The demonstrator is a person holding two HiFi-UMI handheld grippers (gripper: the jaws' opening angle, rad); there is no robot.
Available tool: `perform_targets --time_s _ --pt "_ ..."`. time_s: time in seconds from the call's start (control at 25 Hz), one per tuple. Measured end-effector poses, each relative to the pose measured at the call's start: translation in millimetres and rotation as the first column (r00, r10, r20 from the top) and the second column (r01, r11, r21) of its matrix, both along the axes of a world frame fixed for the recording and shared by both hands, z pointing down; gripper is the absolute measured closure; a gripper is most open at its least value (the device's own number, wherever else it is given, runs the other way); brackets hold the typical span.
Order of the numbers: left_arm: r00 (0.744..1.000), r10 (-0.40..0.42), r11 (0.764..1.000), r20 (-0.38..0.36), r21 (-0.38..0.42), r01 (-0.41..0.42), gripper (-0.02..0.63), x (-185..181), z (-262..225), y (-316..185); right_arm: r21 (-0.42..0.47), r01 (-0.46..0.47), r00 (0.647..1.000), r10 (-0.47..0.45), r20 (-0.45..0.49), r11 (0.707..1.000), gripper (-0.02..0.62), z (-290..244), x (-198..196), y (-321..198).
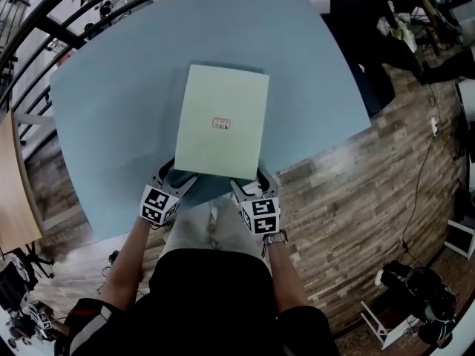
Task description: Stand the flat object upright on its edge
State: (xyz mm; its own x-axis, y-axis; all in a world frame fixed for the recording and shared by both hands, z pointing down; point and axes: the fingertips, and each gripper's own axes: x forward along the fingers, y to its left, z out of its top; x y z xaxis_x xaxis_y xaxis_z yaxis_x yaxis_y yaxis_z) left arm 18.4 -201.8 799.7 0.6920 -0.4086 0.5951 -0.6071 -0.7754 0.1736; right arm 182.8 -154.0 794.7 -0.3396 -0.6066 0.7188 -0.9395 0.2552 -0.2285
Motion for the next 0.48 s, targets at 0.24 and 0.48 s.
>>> perform_targets --time_s 0.24,0.48 --pt "0.999 -0.020 1.000 -0.026 -0.021 0.020 0.284 1.8 -3.5 0.8 0.000 -0.004 1.000 0.004 0.005 1.000 0.284 -1.7 1.9 0.6" --pt "0.999 -0.025 1.000 -0.045 -0.010 0.025 0.284 3.5 -15.9 -0.2 0.019 -0.002 1.000 0.002 0.008 1.000 0.284 -14.1 3.5 -1.6"
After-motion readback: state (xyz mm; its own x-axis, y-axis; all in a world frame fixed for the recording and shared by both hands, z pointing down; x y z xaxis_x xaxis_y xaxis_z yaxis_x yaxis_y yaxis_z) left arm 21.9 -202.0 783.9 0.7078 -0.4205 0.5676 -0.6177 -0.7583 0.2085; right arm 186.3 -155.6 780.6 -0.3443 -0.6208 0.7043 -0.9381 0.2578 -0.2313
